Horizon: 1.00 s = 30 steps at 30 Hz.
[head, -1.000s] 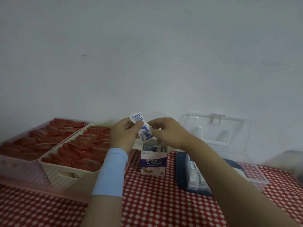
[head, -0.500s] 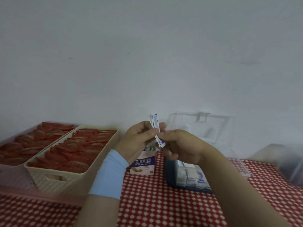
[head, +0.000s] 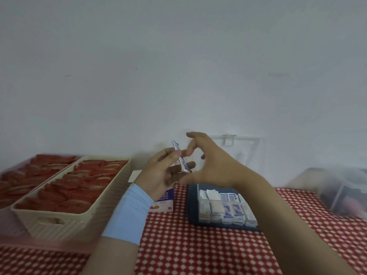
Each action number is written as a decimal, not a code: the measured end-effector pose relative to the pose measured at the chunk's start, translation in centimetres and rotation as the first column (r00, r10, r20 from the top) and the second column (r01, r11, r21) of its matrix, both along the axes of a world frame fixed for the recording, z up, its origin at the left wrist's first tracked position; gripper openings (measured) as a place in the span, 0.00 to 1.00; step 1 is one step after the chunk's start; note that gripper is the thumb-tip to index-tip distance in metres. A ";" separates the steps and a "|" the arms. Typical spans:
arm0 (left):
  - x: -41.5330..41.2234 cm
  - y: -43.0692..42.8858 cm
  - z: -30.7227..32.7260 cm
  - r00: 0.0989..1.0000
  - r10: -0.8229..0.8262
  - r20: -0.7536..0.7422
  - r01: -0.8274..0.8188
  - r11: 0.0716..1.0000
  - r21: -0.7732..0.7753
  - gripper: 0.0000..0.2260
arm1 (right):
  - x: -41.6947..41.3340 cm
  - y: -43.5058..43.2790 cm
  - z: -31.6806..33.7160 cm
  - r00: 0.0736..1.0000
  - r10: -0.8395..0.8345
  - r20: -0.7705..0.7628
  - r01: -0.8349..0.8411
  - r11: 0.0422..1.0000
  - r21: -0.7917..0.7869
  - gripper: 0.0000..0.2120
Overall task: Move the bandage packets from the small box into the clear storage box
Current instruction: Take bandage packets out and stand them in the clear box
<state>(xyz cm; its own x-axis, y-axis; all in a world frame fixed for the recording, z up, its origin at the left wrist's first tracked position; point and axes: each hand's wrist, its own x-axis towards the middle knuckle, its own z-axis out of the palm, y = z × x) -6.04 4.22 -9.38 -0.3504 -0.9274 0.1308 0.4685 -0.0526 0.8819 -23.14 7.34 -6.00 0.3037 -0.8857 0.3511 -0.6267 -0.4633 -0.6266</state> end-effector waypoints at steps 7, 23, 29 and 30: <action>1.3 0.2 0.3 0.989 -0.146 0.016 0.146 0.989 -0.010 0.15 | 1.7 -1.1 0.4 0.995 0.083 -0.057 -0.088 0.992 -0.087 0.20; 7.9 -3.1 -0.9 0.840 0.501 0.208 -0.478 0.865 -0.152 0.06 | 9.1 -6.8 0.0 0.788 -0.070 -0.612 0.004 0.994 -0.110 0.08; 8.7 -3.8 -1.4 0.814 0.547 0.196 -0.523 0.837 -0.161 0.06 | 11.7 -8.7 -2.1 0.616 -0.113 -0.780 -0.005 0.989 -0.148 0.06; 8.8 -3.8 -1.4 0.813 0.549 0.195 -0.525 0.835 -0.163 0.06 | 11.8 -8.9 -2.3 0.619 -0.113 -0.778 0.003 0.990 -0.141 0.07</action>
